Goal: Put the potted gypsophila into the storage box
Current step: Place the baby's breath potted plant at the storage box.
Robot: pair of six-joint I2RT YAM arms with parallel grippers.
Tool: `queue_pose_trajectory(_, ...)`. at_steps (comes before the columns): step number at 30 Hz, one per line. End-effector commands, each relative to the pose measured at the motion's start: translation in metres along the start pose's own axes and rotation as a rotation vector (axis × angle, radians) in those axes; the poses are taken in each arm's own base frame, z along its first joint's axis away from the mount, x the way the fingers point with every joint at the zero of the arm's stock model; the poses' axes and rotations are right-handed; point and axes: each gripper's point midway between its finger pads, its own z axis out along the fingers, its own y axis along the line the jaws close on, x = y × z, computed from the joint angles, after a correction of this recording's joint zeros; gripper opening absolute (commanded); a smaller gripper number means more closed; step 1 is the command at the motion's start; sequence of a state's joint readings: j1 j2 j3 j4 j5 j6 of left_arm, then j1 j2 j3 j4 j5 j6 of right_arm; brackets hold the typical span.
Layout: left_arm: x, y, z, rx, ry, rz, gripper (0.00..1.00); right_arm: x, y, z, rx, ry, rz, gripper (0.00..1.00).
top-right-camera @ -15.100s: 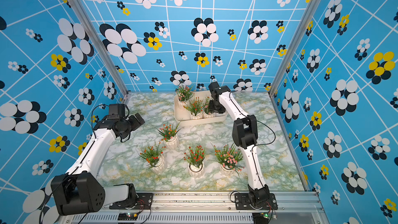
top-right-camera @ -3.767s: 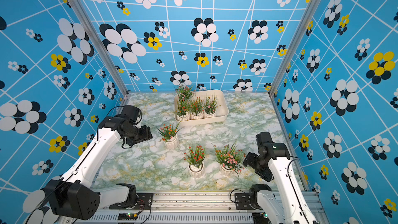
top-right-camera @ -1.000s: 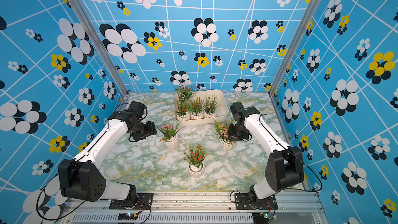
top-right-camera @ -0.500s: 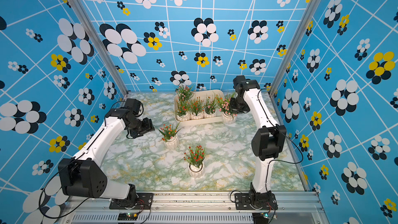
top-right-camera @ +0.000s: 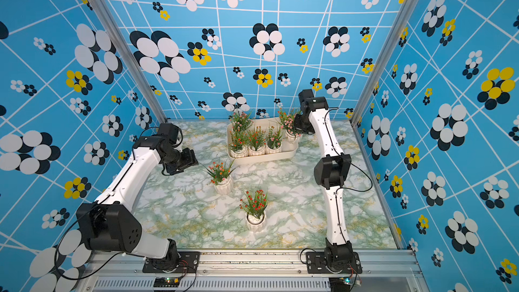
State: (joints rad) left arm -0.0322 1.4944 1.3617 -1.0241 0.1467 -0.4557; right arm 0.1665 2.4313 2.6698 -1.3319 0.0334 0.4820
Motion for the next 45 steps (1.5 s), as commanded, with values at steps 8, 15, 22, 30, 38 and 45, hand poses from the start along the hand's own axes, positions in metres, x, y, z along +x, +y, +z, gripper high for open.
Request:
queue_pose_trajectory(8, -0.001, 0.005, 0.001, -0.007, 0.023, -0.015, 0.71, -0.04, 0.038, 0.008, -0.19, -0.134, 0.134, 0.0)
queue_pose_trajectory(15, -0.002, 0.004, 0.005, -0.008, 0.029, -0.019, 0.72, -0.043, 0.055, 0.027, -0.241, -0.133, 0.159, 0.0)
queue_pose_trajectory(22, -0.003, 0.005, 0.007, -0.012, 0.033, -0.027, 0.72, -0.046, 0.084, 0.044, -0.318, -0.149, 0.182, 0.0)
queue_pose_trajectory(30, -0.004, 0.005, 0.01, -0.016, 0.039, -0.027, 0.72, -0.037, 0.117, 0.063, -0.38, -0.139, 0.189, 0.0)
queue_pose_trajectory(38, -0.004, 0.005, 0.012, -0.019, 0.048, -0.022, 0.72, -0.022, 0.14, 0.069, -0.414, -0.114, 0.172, 0.0)
queue_pose_trajectory(45, -0.001, 0.006, 0.013, -0.019, 0.053, -0.023, 0.72, -0.006, 0.157, 0.075, -0.432, -0.083, 0.15, 0.0)
